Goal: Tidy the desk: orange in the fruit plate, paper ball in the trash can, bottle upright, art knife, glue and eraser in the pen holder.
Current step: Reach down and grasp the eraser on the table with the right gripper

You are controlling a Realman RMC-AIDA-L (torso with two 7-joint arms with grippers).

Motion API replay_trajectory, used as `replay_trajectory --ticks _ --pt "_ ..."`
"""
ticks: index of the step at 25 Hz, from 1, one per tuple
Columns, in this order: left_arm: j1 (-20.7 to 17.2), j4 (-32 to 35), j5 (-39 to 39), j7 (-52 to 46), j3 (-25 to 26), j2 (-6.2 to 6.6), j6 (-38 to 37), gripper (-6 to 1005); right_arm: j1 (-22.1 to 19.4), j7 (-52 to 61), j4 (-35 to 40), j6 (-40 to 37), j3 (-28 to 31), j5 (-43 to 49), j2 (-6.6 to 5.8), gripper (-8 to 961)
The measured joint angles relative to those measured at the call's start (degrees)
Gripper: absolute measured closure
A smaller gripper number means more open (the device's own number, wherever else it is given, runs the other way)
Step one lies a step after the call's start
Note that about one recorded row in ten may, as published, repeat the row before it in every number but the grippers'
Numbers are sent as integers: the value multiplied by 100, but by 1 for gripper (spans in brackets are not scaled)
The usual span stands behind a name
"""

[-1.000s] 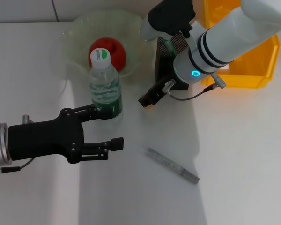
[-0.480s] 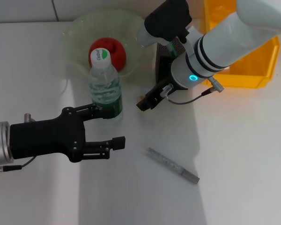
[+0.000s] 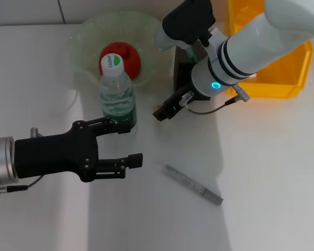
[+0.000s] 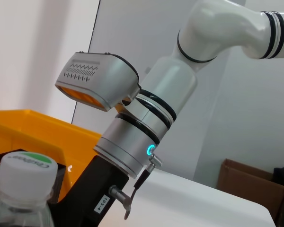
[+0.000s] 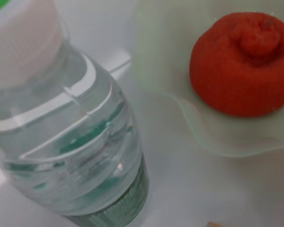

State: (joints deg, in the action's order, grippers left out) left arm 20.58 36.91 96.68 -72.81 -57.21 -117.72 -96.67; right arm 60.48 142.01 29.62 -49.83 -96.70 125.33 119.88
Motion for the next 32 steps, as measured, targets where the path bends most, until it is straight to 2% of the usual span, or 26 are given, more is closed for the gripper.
replay_trajectory --ticks 26,32 --pt "76 -44 0 12 -9 -5 65 153 4 33 -17 91 50 -27 0 521" --pt "128 -58 0 12 -9 -10 128 153 0 37 -25 164 24 -105 0 456"
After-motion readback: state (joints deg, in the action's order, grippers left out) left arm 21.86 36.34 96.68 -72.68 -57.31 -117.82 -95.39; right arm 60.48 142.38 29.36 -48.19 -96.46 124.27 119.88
